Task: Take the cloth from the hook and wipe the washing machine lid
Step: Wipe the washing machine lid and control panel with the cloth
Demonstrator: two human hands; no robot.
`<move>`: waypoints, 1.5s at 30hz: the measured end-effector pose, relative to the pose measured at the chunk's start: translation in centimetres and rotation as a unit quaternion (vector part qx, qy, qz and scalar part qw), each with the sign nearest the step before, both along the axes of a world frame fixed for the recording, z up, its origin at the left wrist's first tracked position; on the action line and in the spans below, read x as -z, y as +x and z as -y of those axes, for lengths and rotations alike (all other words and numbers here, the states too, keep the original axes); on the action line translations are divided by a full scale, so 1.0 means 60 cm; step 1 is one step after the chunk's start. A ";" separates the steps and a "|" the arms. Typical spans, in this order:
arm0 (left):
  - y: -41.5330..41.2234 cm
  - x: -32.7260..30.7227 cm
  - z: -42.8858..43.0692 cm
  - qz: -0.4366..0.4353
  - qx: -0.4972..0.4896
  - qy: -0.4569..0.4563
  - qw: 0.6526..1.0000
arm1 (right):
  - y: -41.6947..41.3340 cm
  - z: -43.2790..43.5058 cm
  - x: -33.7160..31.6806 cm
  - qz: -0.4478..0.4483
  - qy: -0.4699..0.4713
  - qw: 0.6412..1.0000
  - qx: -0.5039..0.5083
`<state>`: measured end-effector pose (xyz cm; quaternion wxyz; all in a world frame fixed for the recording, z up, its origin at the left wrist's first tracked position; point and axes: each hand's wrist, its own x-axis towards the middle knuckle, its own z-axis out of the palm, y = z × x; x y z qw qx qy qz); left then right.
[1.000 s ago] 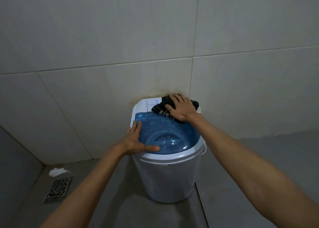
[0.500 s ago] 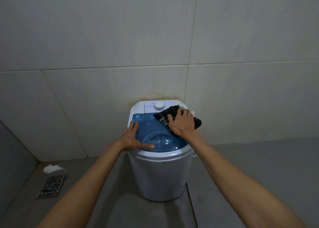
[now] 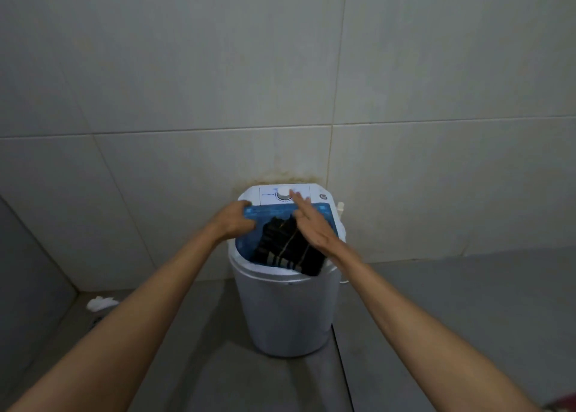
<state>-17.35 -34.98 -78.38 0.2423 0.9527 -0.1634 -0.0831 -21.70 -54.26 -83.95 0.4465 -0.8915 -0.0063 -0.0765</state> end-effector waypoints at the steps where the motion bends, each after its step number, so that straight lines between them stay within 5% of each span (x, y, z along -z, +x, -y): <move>1: -0.009 -0.005 0.011 0.042 0.010 0.009 0.999 | 0.001 0.009 -0.011 0.039 0.038 0.998 0.041; 4: -0.041 0.007 0.065 0.123 0.057 -0.011 0.991 | 0.002 0.060 -0.018 0.048 -0.006 0.985 0.163; 9: -0.079 0.099 0.138 0.125 0.129 0.057 0.982 | -0.017 0.110 0.015 -0.057 -0.112 0.979 0.163; 13: -0.038 0.227 0.171 0.056 0.064 0.090 0.992 | 0.006 0.117 0.110 -0.137 -0.171 0.972 0.080; 23: 0.135 0.134 0.070 0.071 -0.086 0.091 0.990 | -0.002 0.068 0.074 -0.052 -0.233 0.966 0.098; 35: 0.215 0.123 0.152 0.038 -0.244 0.097 0.964 | 0.008 0.072 0.082 -0.044 -0.224 0.967 0.112; 45: 0.195 0.141 0.091 0.139 0.033 0.126 0.982 | 0.005 0.072 0.081 -0.051 -0.227 0.966 0.112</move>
